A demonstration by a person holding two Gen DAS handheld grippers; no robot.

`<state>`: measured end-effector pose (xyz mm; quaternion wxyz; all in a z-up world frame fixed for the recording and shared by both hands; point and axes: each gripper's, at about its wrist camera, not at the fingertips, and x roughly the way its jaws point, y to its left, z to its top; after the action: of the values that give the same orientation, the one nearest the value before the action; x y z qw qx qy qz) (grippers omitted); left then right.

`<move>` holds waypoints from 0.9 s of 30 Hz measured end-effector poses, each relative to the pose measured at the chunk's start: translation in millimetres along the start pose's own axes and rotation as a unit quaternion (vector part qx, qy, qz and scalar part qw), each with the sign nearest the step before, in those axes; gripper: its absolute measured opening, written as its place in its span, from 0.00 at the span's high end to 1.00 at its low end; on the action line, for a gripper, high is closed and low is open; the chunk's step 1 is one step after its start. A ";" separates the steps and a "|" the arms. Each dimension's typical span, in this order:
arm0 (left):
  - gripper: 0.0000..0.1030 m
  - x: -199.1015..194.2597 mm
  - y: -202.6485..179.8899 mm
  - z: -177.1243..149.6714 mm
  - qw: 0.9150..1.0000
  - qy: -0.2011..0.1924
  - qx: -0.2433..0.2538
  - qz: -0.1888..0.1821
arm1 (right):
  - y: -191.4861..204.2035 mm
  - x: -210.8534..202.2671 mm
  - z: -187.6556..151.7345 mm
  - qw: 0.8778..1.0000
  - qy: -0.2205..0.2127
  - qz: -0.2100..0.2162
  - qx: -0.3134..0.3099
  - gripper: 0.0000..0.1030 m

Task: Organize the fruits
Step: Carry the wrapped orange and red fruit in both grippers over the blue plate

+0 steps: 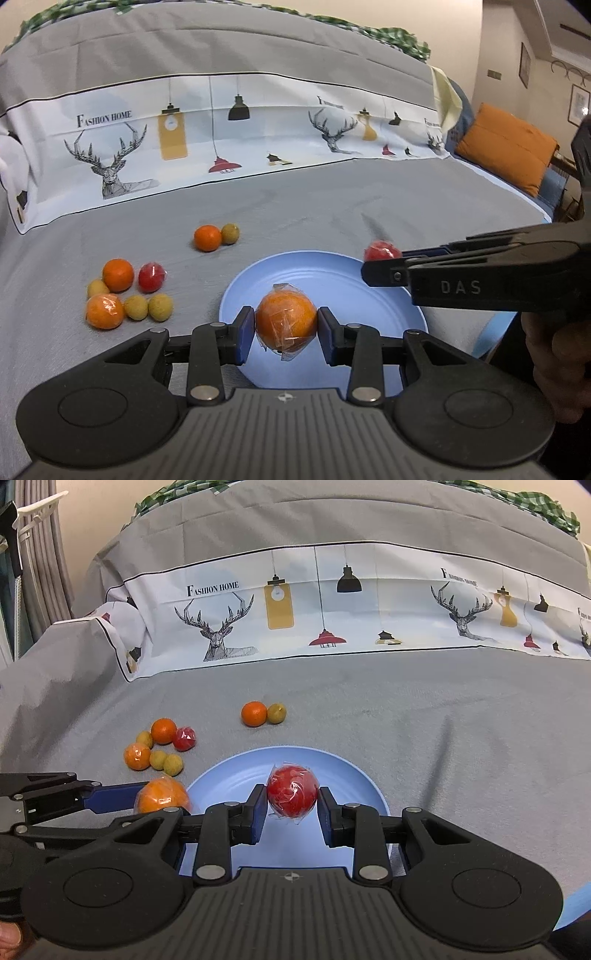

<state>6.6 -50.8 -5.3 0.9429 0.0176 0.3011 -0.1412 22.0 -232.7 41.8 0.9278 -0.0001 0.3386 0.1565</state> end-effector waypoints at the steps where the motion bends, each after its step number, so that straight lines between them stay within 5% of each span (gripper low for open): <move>1: 0.61 0.0 -0.8 -0.4 1.000 0.000 0.002 -0.001 | 0.5 0.3 0.6 1.000 0.000 0.000 -0.001 0.70; 27: 0.60 0.2 -5.7 -2.3 1.000 0.003 0.016 -0.004 | 4.9 3.9 -2.6 1.000 0.008 -0.007 -0.012 0.70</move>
<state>3.9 -56.0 -7.0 0.9411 0.0318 0.3017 -0.1495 21.7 -227.2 37.9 0.9260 -0.0151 0.3441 0.1545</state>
